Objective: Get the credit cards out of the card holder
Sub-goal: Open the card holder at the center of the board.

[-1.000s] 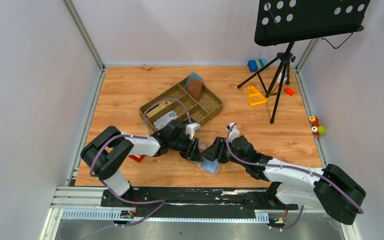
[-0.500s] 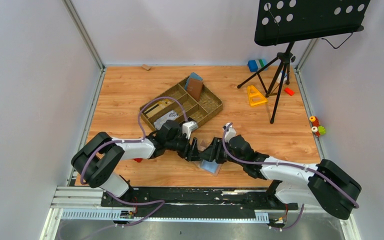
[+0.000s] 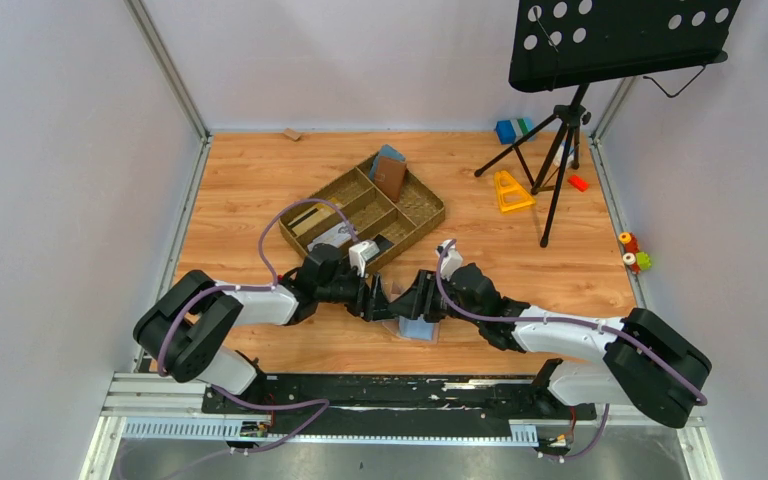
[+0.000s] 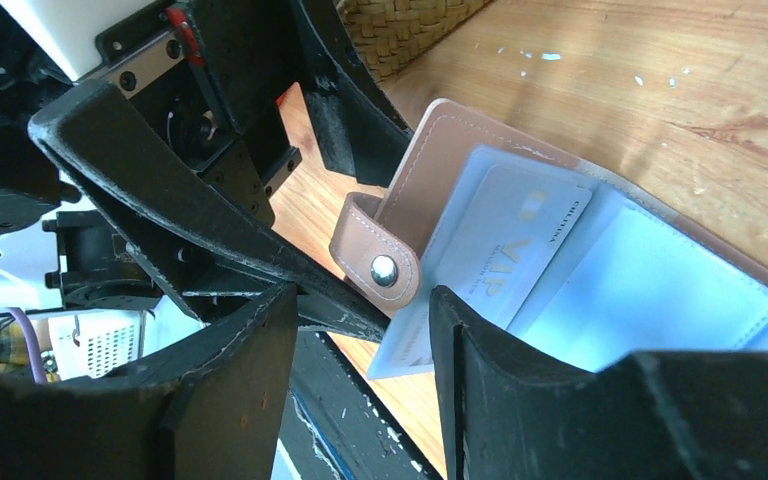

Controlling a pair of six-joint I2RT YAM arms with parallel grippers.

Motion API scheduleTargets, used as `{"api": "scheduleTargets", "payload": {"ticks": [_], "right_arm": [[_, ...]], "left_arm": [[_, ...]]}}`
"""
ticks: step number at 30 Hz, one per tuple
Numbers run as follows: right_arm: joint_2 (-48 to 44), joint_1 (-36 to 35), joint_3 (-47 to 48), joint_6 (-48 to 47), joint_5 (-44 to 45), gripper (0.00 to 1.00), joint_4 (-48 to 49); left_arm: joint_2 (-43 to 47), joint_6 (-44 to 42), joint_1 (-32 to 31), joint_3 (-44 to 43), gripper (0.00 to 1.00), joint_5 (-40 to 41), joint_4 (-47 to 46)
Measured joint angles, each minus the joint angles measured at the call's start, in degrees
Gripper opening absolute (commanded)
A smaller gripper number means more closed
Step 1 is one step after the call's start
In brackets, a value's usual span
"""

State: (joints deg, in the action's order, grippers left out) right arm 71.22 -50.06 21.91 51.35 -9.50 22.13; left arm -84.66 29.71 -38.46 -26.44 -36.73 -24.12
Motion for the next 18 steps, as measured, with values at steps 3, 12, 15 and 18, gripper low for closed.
{"api": "scheduleTargets", "payload": {"ticks": [3,12,15,18], "right_arm": [[0.02,0.00,0.17,0.39,-0.44,0.50,0.66],[3.28,0.04,0.39,5.42,-3.45,0.46,9.49],[4.37,0.00,0.74,6.23,-4.15,0.46,11.19],[5.18,0.00,0.72,6.82,-3.98,0.46,11.06]], "left_arm": [[-0.48,3.58,0.92,2.12,0.87,-1.97,-4.98],[-4.37,15.34,2.36,5.64,0.88,-6.32,-20.81],[-4.37,17.49,2.40,6.14,0.78,-6.86,-21.64],[-4.35,17.05,2.10,5.35,0.80,-6.67,-18.27]]}}
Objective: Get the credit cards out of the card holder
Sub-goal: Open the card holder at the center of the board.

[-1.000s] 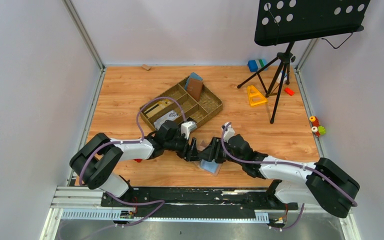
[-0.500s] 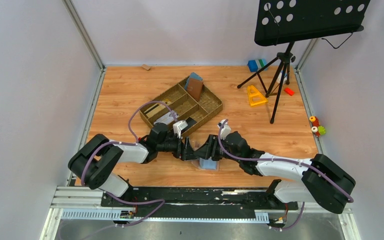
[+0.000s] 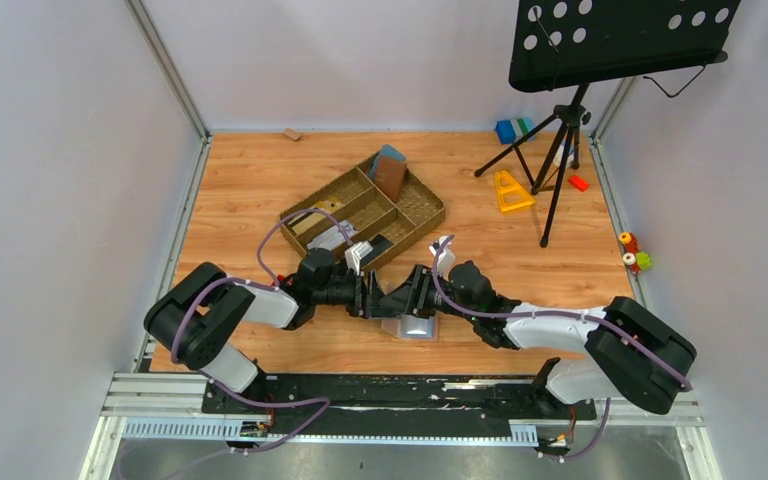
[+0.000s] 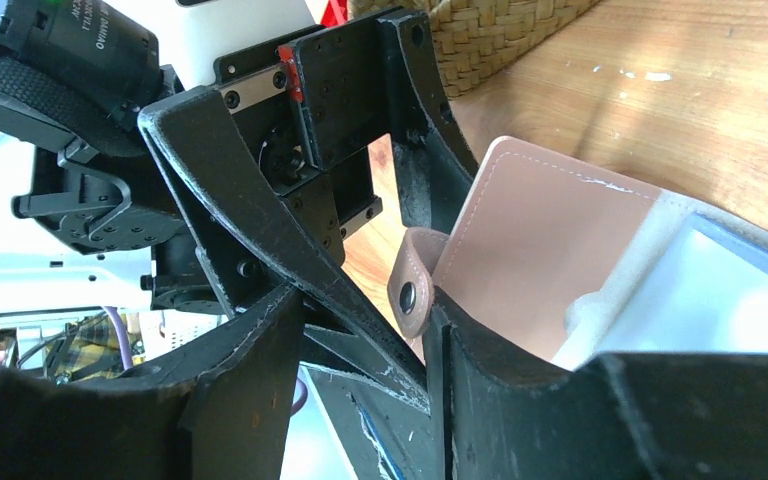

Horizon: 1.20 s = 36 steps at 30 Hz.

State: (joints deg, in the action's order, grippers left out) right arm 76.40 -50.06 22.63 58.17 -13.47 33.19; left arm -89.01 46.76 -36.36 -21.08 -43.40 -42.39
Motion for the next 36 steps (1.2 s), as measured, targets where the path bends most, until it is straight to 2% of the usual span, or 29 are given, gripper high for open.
{"api": "scheduleTargets", "payload": {"ticks": [2,5,8,10,13,15,18,20,22,28,36], "right_arm": [[0.02,0.00,-0.17,0.28,0.42,0.46,-0.39],[0.02,0.00,-0.31,0.20,0.61,0.46,-0.33],[-0.15,0.00,0.15,-0.92,1.46,0.46,-2.43],[-1.53,0.02,1.18,-2.16,3.63,0.46,-7.30],[-6.93,0.13,1.40,-3.65,8.35,0.47,-15.43],[-12.35,0.26,1.18,-4.35,12.24,0.47,-20.61],[-19.56,0.39,0.24,-4.96,17.42,0.40,-25.81],[-22.32,0.61,-0.13,-5.42,20.15,0.35,-29.66],[-23.39,0.81,-0.33,-5.81,22.23,0.34,-33.83],[-21.97,1.14,-1.27,-6.45,23.21,0.38,-39.21],[-12.83,1.14,-1.25,-6.88,17.88,0.35,-36.52]], "left_arm": [[0.20,-0.85,-0.20,-0.63,0.80,0.48,2.49],[1.99,-2.56,-0.37,-1.07,0.72,1.90,6.62],[5.01,-4.85,-0.68,-1.70,0.54,4.26,12.17],[7.04,-6.84,-0.81,-3.06,0.44,6.10,16.74],[9.03,-9.18,-1.07,-4.92,0.36,7.98,20.87],[9.79,-10.08,-1.11,-5.03,0.35,8.92,22.12],[10.10,-10.75,-1.09,-5.01,0.34,9.92,23.85],[10.23,-11.02,-1.11,-5.01,0.34,10.38,24.41],[10.49,-11.19,-1.11,-4.94,0.34,10.75,24.81],[10.93,-12.07,-1.11,-4.90,0.33,11.56,26.18],[10.91,-12.68,-1.11,-4.90,0.32,12.02,26.91]]}}
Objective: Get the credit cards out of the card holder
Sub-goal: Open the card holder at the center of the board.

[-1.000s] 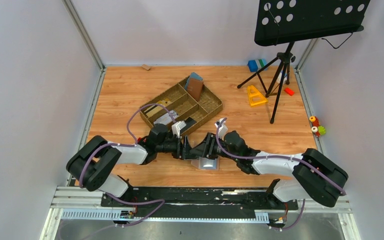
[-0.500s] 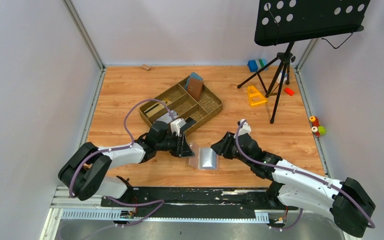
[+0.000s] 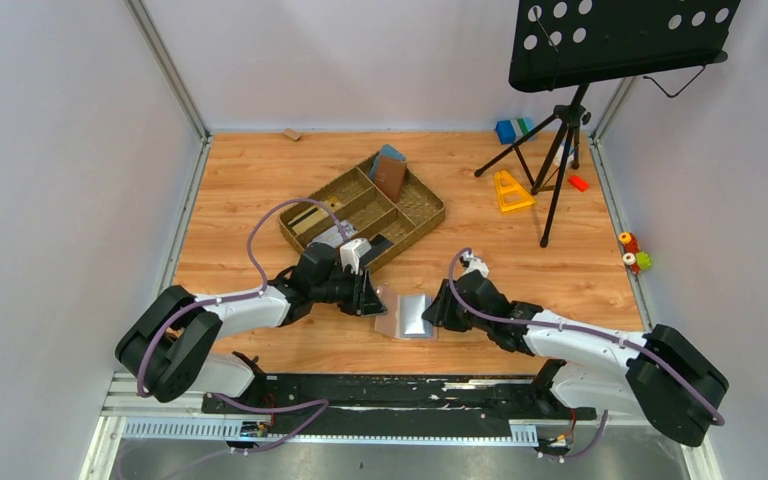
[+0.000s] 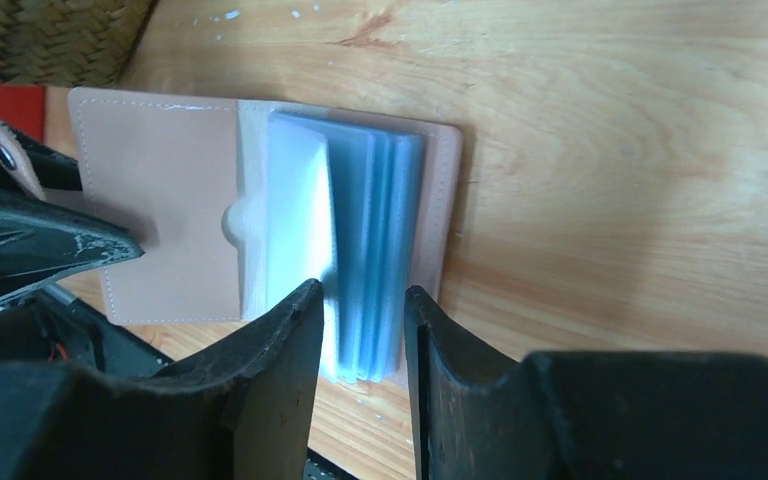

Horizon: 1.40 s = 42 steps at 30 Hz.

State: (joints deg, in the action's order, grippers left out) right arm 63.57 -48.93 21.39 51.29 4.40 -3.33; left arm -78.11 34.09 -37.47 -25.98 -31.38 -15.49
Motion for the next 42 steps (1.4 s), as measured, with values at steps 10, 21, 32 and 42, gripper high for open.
{"api": "scheduleTargets", "payload": {"ticks": [10,21,32,42], "right_arm": [[2.78,0.22,0.00,0.02,-7.06,0.28,6.84],[0.85,0.24,0.00,-0.31,-10.60,0.34,9.27],[0.42,0.24,0.02,-0.39,-13.20,0.21,12.79],[3.15,0.24,0.02,-0.37,-14.88,0.06,15.45]], "left_arm": [[-0.20,-0.04,-0.44,-0.02,0.32,-0.02,0.28],[-0.52,-0.28,-1.09,-0.57,0.32,-0.02,1.27],[-0.52,-0.42,-1.25,-0.72,0.34,-0.04,1.49],[-0.52,-0.39,-1.51,-0.72,0.34,-0.02,1.49]]}}
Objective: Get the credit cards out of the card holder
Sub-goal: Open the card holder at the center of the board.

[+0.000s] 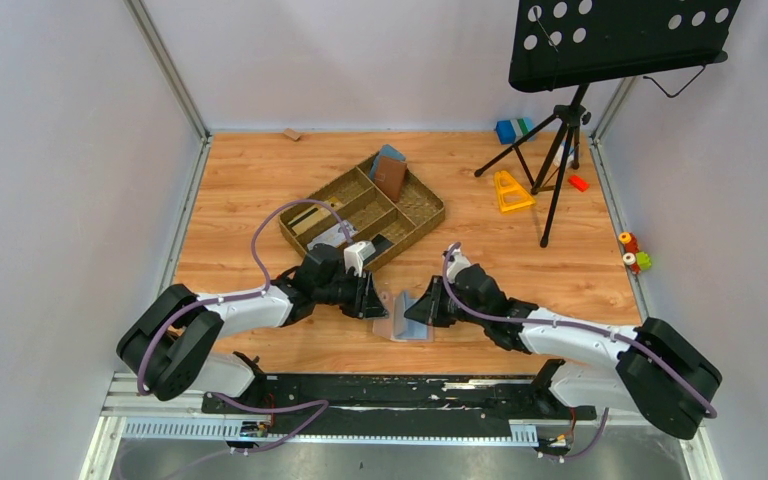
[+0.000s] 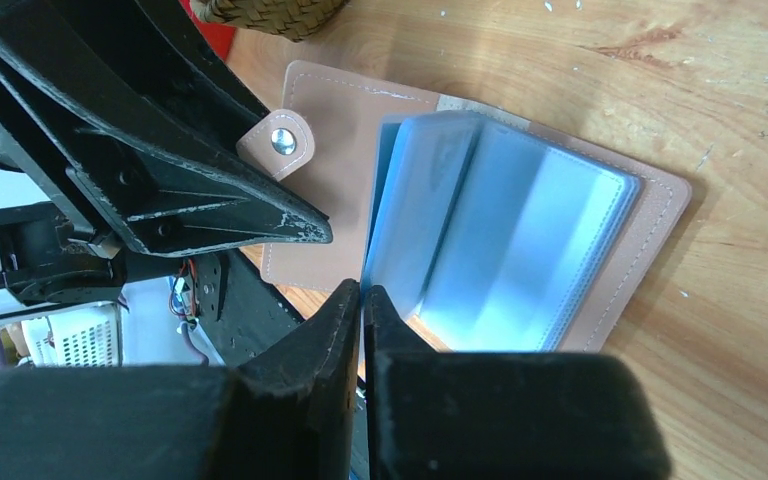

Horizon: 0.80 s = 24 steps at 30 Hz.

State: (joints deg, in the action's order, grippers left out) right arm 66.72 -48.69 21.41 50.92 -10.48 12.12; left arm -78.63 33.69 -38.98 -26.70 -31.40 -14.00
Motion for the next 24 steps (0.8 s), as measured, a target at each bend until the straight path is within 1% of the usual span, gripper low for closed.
{"api": "scheduleTargets", "payload": {"ticks": [8,9,11,13,14,17,20,24], "right_arm": [[2.91,0.00,1.16,0.04,-0.96,0.06,1.51],[3.19,0.00,1.14,0.04,-1.20,0.06,2.01],[3.93,0.00,1.14,0.15,-2.03,0.05,3.28],[4.52,0.00,1.16,0.22,-2.62,0.06,4.24],[4.72,0.00,1.16,0.22,-2.78,0.06,4.50],[5.20,0.00,1.16,0.22,-3.10,0.06,4.90],[5.35,0.00,1.16,0.22,-3.13,0.06,4.72],[5.49,-0.15,1.16,0.22,-3.13,0.07,4.90]], "left_arm": [[0.00,0.00,0.00,0.00,0.35,0.00,0.00],[0.00,0.00,0.00,0.00,0.37,0.00,0.00],[0.00,0.02,-0.04,0.00,0.45,-0.02,-0.02],[0.00,0.00,-0.07,0.00,0.55,-0.02,-0.04],[0.00,-0.07,-0.11,0.02,0.63,0.00,-0.07],[0.48,0.55,-0.17,0.55,0.75,0.04,-0.79],[2.08,1.18,-0.28,1.79,0.81,0.00,-1.66],[3.87,2.21,-0.33,2.43,0.82,-0.02,-2.69]]}}
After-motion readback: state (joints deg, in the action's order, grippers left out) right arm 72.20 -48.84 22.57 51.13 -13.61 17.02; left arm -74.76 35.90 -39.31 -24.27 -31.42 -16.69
